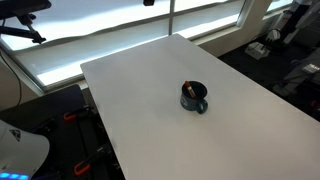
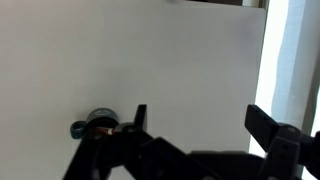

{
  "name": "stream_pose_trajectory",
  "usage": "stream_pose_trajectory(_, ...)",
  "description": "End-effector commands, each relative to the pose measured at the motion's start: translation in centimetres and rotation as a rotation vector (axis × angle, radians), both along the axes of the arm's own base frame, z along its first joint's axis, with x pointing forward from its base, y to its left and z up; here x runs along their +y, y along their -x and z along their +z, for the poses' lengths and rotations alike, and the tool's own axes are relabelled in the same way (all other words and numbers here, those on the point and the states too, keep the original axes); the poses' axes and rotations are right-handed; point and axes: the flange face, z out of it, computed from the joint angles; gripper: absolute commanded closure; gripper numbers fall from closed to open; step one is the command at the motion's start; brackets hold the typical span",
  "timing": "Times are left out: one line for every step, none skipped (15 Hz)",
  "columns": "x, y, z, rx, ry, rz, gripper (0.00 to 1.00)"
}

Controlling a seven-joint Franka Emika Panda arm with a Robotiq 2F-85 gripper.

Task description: Take the marker out of the mug and place it on the table

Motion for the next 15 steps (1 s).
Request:
stream_pose_trajectory(-2.1,-3.5,-0.3,0.073,-0.049,-0.045,0.0)
stream_pose_trajectory(-2.5,-4.3,-0.8,0.094,-0.07,-0.045,0.0)
stream_pose_trajectory(-2.8,-5.1,-1.3,0.114,-0.087,-0.05,0.0)
stream_pose_trajectory(-3.0,-5.9,-2.0,0.139,-0.107,-0.05,0.0)
stream_pose_trajectory(-2.9,-6.9,-3.3,0.171,-0.136,-0.043,0.0)
stream_pose_trajectory(-2.8,-7.7,-4.5,0.204,-0.158,-0.043,0.0)
stream_pose_trajectory(-2.5,-8.4,-5.9,0.244,-0.186,-0.037,0.0)
stream_pose_trajectory(-2.4,-9.0,-7.0,0.276,-0.205,-0.036,0.0)
stream_pose_trajectory(-2.3,-9.6,-8.1,0.304,-0.219,-0.041,0.0)
stream_pose_trajectory(-2.3,-8.1,-7.2,0.259,-0.177,-0.057,0.0)
stream_pose_trajectory(-2.3,-8.8,-8.4,0.284,-0.188,-0.057,0.0)
stream_pose_trajectory(-2.3,-9.3,-9.2,0.3,-0.192,-0.057,0.0)
stream_pose_trajectory(-2.3,-9.6,-9.6,0.307,-0.193,-0.057,0.0)
stream_pose_trajectory(-2.3,-9.7,-9.6,0.307,-0.193,-0.057,0.0)
stream_pose_trajectory(-2.3,-9.7,-9.4,0.306,-0.193,-0.056,0.0)
